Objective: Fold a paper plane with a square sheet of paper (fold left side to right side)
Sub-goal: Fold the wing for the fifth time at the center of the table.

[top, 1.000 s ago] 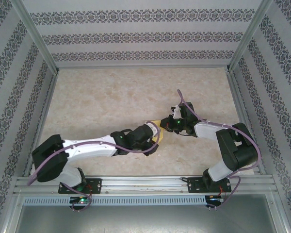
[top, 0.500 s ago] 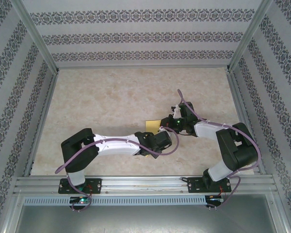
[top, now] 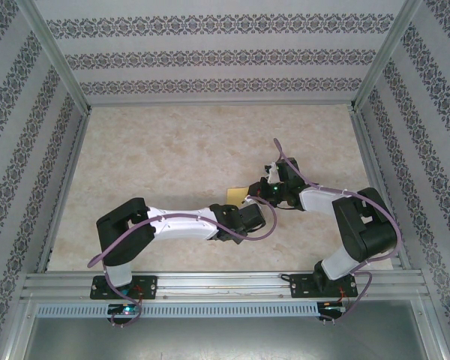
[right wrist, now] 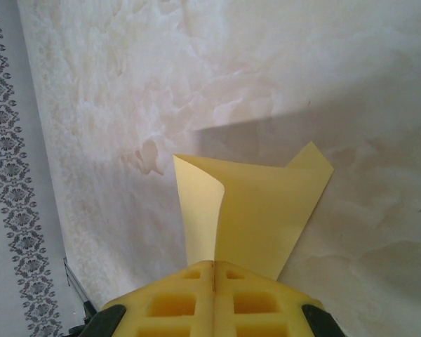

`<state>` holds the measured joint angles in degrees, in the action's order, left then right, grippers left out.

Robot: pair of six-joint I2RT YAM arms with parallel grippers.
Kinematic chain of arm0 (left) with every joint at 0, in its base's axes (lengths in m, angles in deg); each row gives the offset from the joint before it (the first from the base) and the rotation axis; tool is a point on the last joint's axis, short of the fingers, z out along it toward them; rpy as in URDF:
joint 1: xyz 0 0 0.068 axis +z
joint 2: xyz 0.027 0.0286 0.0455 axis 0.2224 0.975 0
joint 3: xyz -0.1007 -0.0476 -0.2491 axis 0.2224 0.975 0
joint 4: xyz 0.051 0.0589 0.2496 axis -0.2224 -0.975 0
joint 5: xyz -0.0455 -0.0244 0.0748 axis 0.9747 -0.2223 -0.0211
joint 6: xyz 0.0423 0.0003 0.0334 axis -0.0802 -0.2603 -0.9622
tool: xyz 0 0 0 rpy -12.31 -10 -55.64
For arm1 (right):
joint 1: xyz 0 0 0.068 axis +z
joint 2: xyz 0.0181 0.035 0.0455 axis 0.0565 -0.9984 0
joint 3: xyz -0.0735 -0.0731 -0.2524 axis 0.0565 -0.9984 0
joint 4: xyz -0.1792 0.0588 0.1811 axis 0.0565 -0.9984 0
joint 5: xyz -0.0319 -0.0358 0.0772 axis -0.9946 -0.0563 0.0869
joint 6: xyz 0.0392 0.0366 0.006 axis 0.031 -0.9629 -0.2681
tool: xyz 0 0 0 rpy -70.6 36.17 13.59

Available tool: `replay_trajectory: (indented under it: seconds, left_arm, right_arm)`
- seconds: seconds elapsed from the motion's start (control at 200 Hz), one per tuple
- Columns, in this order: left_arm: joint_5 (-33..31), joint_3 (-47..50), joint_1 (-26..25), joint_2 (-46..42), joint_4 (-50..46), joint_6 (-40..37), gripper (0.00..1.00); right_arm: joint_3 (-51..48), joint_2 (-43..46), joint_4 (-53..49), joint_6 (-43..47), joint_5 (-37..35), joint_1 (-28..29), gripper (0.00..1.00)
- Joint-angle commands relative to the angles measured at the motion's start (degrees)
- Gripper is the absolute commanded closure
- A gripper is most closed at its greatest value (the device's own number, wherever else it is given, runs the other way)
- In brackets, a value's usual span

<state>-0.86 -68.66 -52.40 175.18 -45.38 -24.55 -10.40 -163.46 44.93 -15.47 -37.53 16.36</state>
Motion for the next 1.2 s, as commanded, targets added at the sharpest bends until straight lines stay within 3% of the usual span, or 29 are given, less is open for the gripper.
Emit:
replay_trajectory:
  seconds: [0.0,0.22,0.7,0.859,1.194]
  left_arm:
    - [-0.5,1.1,-0.8,-0.7,0.1,0.1,0.87]
    - [1.0,1.9,-0.6,-0.2,1.6,0.9,0.95]
    - [5.2,2.2,0.5,-0.9,3.8,1.6,0.98]
    - [12.6,4.6,3.2,-3.4,7.8,2.4,0.99]
    - [36.1,10.2,12.9,-6.1,19.5,8.8,1.0]
  right_arm:
    - [0.9,-0.7,-0.4,0.7,-0.9,-0.6,1.0]
    - [0.1,-0.1,-1.2,1.3,-2.0,-1.3,0.99]
    - [-3.3,11.3,-12.2,9.2,-7.7,-9.3,0.63]
    - [-5.0,17.2,-16.0,13.1,-7.2,-13.2,0.58]
    - [-7.4,20.1,-14.2,15.4,1.5,-14.6,0.56]
